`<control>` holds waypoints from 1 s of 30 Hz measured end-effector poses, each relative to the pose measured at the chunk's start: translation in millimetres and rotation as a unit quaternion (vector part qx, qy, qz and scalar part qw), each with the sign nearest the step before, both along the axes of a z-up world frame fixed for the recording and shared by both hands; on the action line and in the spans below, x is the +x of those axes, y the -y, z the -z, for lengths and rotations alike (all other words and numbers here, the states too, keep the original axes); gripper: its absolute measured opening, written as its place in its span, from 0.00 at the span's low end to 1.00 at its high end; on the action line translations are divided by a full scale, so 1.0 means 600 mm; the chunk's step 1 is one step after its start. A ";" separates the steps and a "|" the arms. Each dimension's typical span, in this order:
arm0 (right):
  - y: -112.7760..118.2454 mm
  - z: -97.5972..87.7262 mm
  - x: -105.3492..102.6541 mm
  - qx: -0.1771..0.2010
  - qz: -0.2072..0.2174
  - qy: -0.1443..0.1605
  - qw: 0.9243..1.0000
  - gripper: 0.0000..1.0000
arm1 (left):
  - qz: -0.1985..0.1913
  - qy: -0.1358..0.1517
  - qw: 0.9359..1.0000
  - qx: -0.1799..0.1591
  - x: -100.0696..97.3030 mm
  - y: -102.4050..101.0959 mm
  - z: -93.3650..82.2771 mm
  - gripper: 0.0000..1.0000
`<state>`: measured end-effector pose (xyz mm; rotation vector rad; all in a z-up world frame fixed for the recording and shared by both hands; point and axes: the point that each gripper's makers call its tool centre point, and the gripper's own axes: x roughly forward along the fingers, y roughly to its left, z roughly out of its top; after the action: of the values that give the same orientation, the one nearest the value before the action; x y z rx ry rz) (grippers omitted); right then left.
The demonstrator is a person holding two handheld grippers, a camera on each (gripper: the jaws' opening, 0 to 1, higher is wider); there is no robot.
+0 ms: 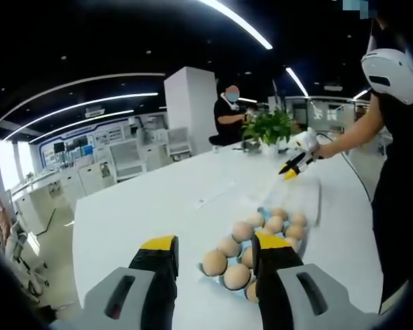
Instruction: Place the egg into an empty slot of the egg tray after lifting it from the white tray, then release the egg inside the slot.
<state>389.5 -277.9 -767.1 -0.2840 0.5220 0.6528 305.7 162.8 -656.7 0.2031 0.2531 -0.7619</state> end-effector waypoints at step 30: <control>0.075 0.027 0.005 0.001 0.074 -0.030 0.997 0.25 | -0.004 0.000 1.000 0.004 -0.001 -0.004 -0.004 0.43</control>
<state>392.4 -322.9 -783.5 -0.2217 0.5946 0.5184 305.1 165.5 -654.6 0.2090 0.2562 -0.7540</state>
